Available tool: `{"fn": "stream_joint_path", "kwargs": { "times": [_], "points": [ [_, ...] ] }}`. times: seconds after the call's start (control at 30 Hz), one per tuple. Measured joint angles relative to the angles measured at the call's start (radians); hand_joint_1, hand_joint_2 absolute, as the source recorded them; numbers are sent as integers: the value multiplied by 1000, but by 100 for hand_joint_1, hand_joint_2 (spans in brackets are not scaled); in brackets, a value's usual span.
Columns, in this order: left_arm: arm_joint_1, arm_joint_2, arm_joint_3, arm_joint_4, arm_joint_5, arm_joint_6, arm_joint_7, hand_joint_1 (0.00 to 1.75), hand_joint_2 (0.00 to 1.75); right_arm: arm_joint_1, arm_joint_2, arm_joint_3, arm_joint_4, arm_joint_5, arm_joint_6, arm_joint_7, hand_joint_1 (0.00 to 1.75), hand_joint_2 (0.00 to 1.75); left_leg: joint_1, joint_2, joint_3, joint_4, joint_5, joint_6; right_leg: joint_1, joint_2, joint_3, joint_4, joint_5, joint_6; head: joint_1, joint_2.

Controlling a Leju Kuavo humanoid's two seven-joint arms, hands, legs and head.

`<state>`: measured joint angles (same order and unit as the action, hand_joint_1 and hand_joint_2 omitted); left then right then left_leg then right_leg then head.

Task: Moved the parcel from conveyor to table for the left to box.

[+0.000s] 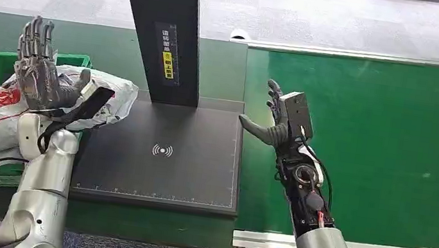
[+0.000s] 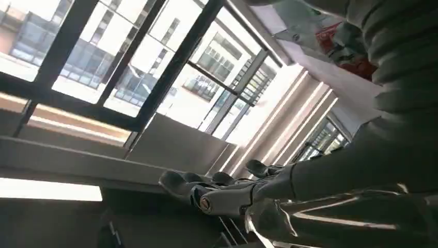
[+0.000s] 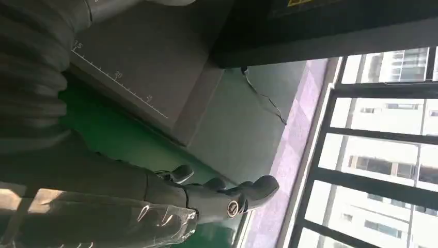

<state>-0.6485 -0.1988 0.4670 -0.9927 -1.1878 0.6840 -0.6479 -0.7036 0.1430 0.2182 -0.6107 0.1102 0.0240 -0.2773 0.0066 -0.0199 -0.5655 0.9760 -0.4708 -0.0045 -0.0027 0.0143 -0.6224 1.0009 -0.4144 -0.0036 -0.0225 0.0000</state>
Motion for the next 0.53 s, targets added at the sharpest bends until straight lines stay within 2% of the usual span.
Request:
{"fn": "stream_joint_path", "kwargs": {
  "times": [0.2, 0.53],
  "points": [
    [25, -70, -20, -112, 183, 0, -48, 0, 175, 8, -13, -1, 0, 0, -3, -13, 0, 175, 0, 0, 0, 0, 0, 0, 0, 0, 0, 0, 0, 0, -1, 0],
    [87, -105, -132, -306, 331, 0, -51, 0, 175, 13, -23, -1, 0, 0, -3, -19, 0, 175, 0, 1, 0, 0, 0, 0, 0, 0, 0, 0, 0, 0, 0, 0]
  ]
}}
